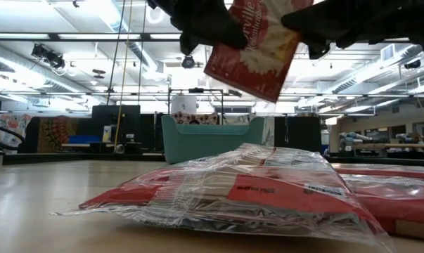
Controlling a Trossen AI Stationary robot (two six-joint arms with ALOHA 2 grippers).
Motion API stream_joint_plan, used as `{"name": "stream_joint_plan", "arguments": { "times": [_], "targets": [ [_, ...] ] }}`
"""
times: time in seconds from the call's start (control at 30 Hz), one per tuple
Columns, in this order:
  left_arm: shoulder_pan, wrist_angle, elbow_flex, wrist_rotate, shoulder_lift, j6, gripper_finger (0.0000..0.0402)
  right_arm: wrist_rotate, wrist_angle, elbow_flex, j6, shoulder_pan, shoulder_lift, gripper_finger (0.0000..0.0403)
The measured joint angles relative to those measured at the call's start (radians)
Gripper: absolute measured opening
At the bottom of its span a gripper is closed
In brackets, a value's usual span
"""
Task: Sort popcorn bags into baskets
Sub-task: Put the popcorn bag into the green bin
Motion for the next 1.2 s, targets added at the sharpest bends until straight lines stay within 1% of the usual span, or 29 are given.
{"name": "stream_joint_plan", "arguments": {
  "times": [0.13, 0.2, 0.27, 0.37, 0.5, 0.6, 0.73, 0.8, 0.9, 0.97, 1.07, 1.2],
  "targets": [
    [0.081, -0.07, 0.0, 0.105, -0.06, -0.036, 0.0025, 0.132, -0.129, 0.001, -0.027, 0.012, -0.093, 0.0119],
    [0.126, -0.124, 0.0, 0.121, -0.087, -0.036, 0.0031, 0.182, -0.205, 0.0, -0.028, 0.018, -0.142, 0.0124],
    [0.174, -0.158, 0.0, 0.134, -0.106, -0.029, 0.0034, 0.197, -0.264, 0.0, -0.025, 0.019, -0.181, 0.0126],
    [0.256, -0.17, 0.0, 0.14, -0.125, 0.021, 0.0032, 0.199, -0.326, -0.001, -0.009, 0.019, -0.213, 0.0126],
    [0.367, -0.194, 0.028, 0.139, -0.125, 0.1, 0.0026, 0.195, -0.343, -0.001, -0.007, 0.019, -0.209, 0.0126],
    [0.433, -0.237, 0.088, 0.139, -0.111, 0.148, 0.0027, 0.195, -0.349, -0.001, -0.011, 0.017, -0.195, 0.0126],
    [0.506, -0.371, 0.197, 0.14, -0.09, 0.203, 0.0029, 0.195, -0.345, -0.001, -0.024, 0.002, -0.179, 0.0126],
    [0.544, -0.469, 0.24, 0.146, -0.072, 0.21, 0.0029, 0.194, -0.336, -0.001, -0.024, -0.009, -0.173, 0.0126],
    [0.613, -0.509, 0.268, 0.208, -0.035, 0.193, 0.003, 0.181, -0.316, -0.001, -0.02, -0.022, -0.165, 0.0126],
    [0.655, -0.505, 0.268, 0.263, -0.01, 0.177, 0.003, 0.176, -0.321, -0.001, -0.019, -0.024, -0.164, 0.0126],
    [0.698, -0.509, 0.269, 0.277, 0.026, 0.175, 0.003, 0.163, -0.316, -0.001, -0.019, -0.024, -0.16, 0.0126],
    [0.752, -0.457, 0.269, 0.315, 0.061, 0.156, 0.0031, 0.15, -0.313, -0.001, -0.022, -0.024, -0.157, 0.0126]
  ]
}}
